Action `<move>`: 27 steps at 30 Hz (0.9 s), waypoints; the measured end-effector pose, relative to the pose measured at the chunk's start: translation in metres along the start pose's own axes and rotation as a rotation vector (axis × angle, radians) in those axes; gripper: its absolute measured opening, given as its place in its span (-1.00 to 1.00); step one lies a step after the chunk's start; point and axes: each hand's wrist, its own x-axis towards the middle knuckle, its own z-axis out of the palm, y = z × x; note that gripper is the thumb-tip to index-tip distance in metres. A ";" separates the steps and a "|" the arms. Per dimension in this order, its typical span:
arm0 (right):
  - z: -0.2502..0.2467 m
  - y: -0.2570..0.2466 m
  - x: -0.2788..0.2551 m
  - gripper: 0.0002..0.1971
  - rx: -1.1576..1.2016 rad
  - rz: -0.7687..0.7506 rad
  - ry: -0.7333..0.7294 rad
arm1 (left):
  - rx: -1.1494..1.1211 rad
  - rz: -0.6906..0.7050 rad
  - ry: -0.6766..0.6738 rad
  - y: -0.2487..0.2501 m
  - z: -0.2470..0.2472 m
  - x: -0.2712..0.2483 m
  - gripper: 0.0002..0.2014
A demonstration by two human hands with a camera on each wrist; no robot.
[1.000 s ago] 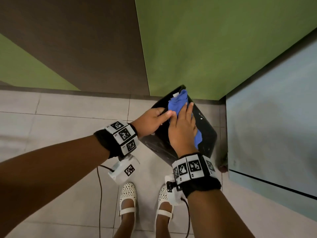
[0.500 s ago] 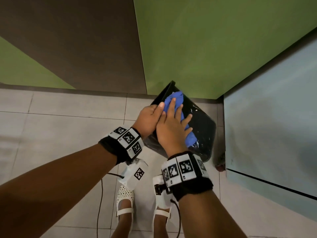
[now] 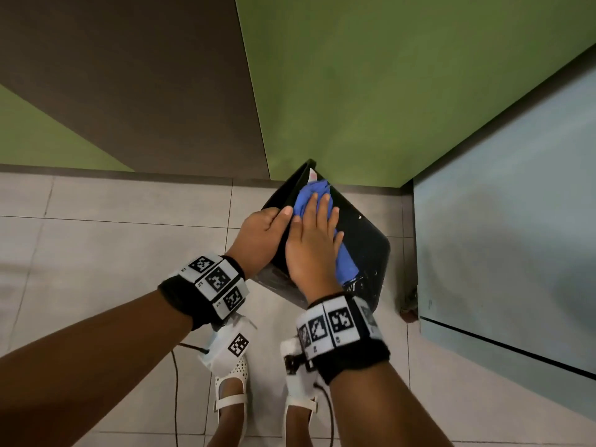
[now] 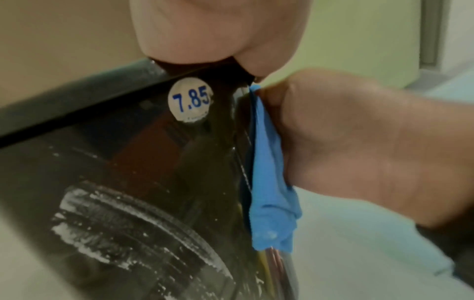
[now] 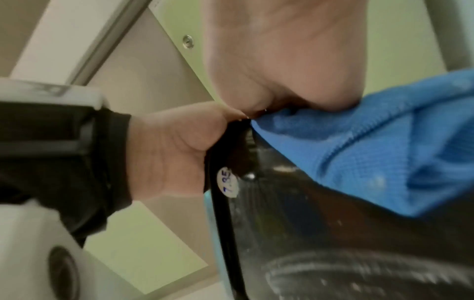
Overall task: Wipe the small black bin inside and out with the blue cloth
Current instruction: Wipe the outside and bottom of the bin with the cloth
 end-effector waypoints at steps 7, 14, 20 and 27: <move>-0.008 0.057 0.011 -0.47 0.042 0.150 0.030 | 0.017 0.006 -0.033 -0.003 -0.007 -0.011 -0.52; -0.017 0.070 0.012 -0.46 0.028 0.425 0.098 | -0.078 -0.038 0.044 -0.003 -0.010 -0.015 -0.41; 0.005 -0.004 -0.009 -0.47 0.077 0.101 -0.006 | -0.085 -0.045 0.092 -0.001 0.005 -0.009 -0.55; -0.019 0.048 0.027 -0.49 0.019 0.127 0.040 | -0.022 -0.026 -0.020 0.002 -0.001 -0.018 -0.41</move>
